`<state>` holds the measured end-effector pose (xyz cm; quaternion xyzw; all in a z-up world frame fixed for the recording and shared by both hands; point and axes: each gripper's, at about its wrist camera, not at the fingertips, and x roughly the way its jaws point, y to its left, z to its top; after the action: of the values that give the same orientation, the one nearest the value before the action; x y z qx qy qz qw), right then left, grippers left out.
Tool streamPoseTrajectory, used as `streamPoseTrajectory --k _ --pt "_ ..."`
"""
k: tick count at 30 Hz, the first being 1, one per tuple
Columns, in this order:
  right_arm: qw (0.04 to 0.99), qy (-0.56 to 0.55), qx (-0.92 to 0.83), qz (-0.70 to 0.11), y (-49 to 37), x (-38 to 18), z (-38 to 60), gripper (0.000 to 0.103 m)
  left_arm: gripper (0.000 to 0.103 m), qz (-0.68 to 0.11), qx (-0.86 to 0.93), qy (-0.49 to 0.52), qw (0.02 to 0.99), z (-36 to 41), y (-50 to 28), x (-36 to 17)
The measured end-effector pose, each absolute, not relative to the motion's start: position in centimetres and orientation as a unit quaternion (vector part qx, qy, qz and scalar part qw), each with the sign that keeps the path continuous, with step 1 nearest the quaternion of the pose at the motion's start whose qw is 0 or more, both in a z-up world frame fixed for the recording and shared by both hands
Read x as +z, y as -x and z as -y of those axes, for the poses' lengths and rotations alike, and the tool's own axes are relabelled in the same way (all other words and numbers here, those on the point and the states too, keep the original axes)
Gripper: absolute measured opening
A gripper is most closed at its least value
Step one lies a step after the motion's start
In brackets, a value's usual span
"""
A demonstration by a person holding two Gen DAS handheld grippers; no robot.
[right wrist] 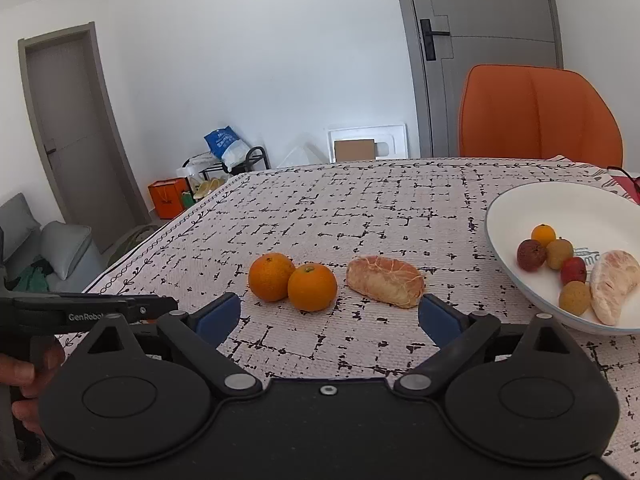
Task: Organize fruits
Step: 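Grasp an orange with the left tool while the right tool grasps another orange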
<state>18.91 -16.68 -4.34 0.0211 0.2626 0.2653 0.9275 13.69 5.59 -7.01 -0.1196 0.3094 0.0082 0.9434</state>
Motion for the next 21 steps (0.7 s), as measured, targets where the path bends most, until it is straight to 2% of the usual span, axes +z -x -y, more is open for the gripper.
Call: streamPoseTrajectory --k 11,21 --pt "0.922 -0.006 0.276 -0.271 -20.5 -4.6 15.3 0.090 0.022 -0.289 0.008 0.121 0.950 -6.4 -13.4 -5.8" --pt "0.917 0.006 0.282 -0.281 -22.1 -5.2 13.4 0.080 0.022 -0.285 0.024 0.128 0.950 -8.1 -13.4 -5.5"
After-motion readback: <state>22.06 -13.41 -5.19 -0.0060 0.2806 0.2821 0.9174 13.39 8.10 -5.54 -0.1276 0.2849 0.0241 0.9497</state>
